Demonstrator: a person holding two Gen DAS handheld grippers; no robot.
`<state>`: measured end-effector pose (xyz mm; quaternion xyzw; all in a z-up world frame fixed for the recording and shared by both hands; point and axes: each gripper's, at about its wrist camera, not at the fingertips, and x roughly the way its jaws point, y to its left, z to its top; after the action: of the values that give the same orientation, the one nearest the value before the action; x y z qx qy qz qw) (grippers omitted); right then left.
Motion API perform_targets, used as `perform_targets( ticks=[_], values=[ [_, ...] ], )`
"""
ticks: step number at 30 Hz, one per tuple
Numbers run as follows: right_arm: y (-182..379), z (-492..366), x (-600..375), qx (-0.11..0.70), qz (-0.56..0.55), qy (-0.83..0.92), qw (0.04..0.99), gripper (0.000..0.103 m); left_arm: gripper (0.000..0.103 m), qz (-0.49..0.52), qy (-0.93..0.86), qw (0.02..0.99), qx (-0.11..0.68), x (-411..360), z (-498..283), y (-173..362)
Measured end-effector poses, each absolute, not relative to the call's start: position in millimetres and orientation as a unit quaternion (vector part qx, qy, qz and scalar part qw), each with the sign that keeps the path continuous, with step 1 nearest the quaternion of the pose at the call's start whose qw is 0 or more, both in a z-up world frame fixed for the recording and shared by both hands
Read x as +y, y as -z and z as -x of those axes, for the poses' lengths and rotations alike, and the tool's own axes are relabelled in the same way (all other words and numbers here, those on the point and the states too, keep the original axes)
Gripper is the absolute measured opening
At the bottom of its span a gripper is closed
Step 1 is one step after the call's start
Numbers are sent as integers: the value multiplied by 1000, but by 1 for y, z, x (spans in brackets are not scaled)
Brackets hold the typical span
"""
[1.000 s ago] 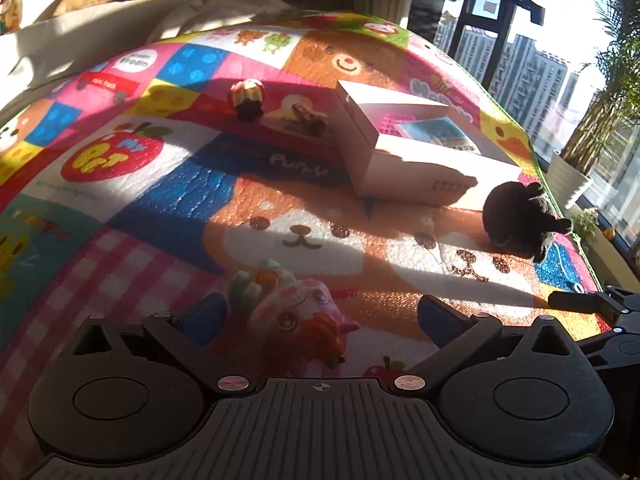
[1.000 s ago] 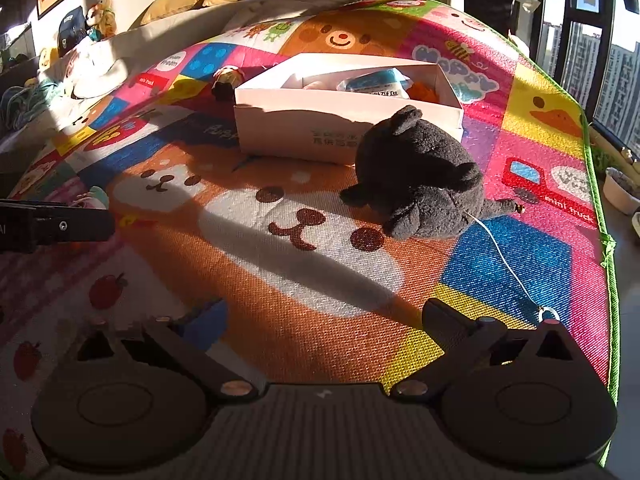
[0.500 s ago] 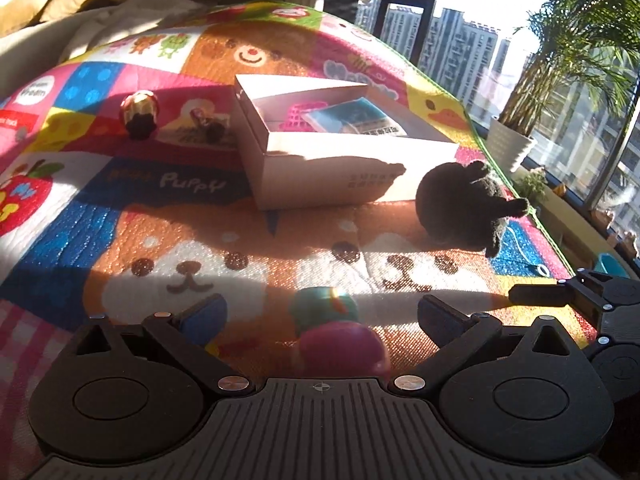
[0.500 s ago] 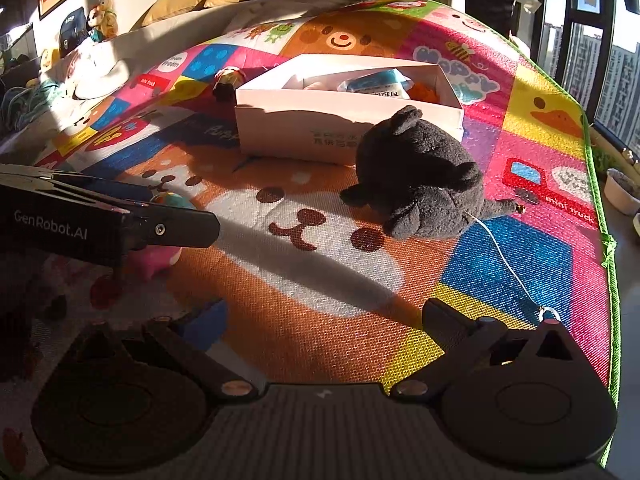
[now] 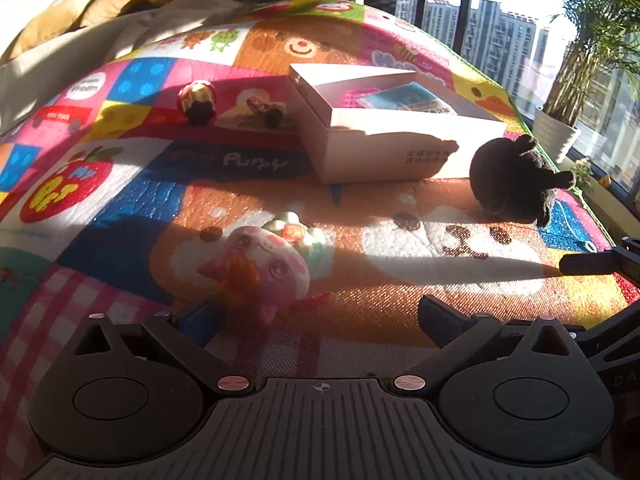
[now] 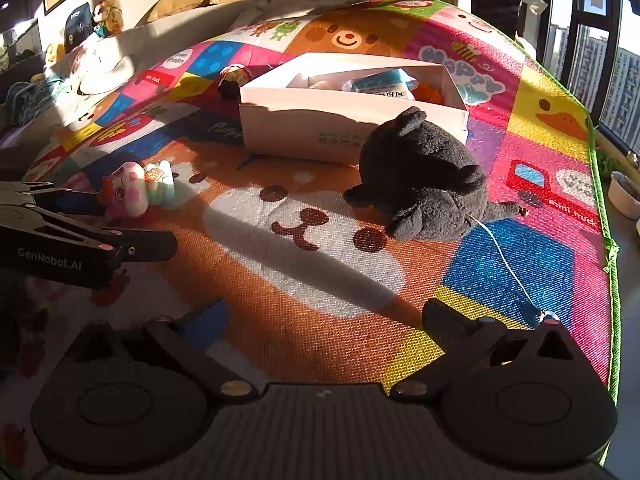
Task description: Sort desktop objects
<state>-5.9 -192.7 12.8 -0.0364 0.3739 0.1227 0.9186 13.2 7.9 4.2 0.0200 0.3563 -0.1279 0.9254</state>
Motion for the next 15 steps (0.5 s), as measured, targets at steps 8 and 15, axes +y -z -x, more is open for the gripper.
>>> perform_targets(
  ticks=[8,15],
  values=[
    [-51,-2,-203,246,128,-50,959,103,103,-45,119,926,355,1,-12,-1],
    [-36,-60,-208,296,105,-44,948,101,103,-41,121,927,354,2,-11,-1]
  ],
)
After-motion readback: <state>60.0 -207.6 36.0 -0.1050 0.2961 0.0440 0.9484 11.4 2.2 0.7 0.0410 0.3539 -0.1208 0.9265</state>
